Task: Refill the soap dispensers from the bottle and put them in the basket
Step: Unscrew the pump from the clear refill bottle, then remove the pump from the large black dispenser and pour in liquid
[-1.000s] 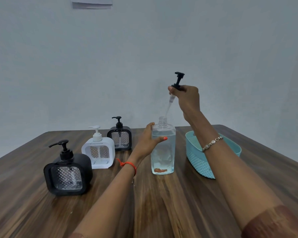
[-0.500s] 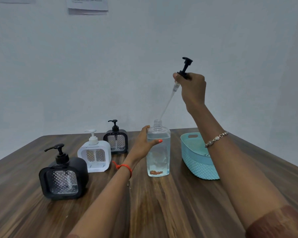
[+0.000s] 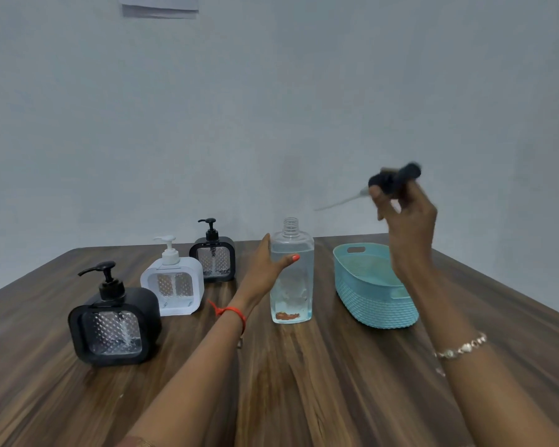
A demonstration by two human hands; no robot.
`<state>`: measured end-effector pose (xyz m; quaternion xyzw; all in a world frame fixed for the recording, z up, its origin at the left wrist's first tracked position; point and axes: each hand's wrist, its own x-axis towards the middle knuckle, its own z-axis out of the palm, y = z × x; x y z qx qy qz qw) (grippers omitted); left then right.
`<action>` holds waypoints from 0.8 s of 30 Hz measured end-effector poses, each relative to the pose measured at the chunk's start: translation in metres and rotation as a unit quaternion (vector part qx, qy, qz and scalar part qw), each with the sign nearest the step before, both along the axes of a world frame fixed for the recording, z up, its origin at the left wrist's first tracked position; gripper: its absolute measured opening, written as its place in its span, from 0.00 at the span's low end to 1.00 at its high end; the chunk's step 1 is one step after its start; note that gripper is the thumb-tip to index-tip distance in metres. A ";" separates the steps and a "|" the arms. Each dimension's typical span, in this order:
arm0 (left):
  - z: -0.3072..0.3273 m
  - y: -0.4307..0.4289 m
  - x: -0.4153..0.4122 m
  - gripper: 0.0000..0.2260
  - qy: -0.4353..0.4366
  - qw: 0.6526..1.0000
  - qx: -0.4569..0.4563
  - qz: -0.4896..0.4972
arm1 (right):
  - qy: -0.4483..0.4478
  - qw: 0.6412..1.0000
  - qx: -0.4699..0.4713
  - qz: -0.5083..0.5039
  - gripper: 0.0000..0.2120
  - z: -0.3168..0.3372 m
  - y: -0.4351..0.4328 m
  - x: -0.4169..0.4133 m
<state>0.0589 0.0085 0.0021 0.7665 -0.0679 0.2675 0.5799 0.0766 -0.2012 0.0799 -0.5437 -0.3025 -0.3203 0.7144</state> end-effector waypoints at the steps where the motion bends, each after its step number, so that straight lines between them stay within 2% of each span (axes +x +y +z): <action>1: -0.002 -0.001 0.000 0.22 0.002 1.000 -0.010 -0.003 | 0.009 1.000 -0.027 -0.008 0.12 -0.014 0.000 0.001; 5: -0.015 -0.003 -0.001 0.20 0.002 1.000 -0.022 0.001 | -0.009 0.977 -0.192 -0.095 0.17 -0.078 0.006 0.008; 9: -0.025 -0.001 -0.003 0.15 0.018 1.000 -0.018 0.009 | -0.005 0.940 -0.323 -0.111 0.20 -0.133 0.011 0.010; 12: -0.031 0.002 -0.004 0.13 0.032 0.999 -0.017 0.016 | -0.047 0.884 -0.447 -0.131 0.19 -0.150 0.006 0.015; 14: -0.033 0.003 -0.005 0.13 0.038 0.999 -0.013 0.019 | -0.053 0.847 -0.518 -0.110 0.21 -0.150 0.001 0.019; 18: -0.038 0.003 -0.005 0.12 0.045 0.999 -0.012 0.019 | -0.055 0.800 -0.591 -0.082 0.24 -0.148 -0.004 0.023; 22: -0.040 0.004 -0.007 0.11 0.056 0.998 -0.008 0.021 | -0.026 0.785 -0.616 -0.058 0.27 -0.149 -0.005 0.024; 24: -0.038 0.005 -0.011 0.15 0.071 0.997 -0.001 0.029 | -0.023 0.770 -0.634 -0.069 0.28 -0.146 -0.004 0.025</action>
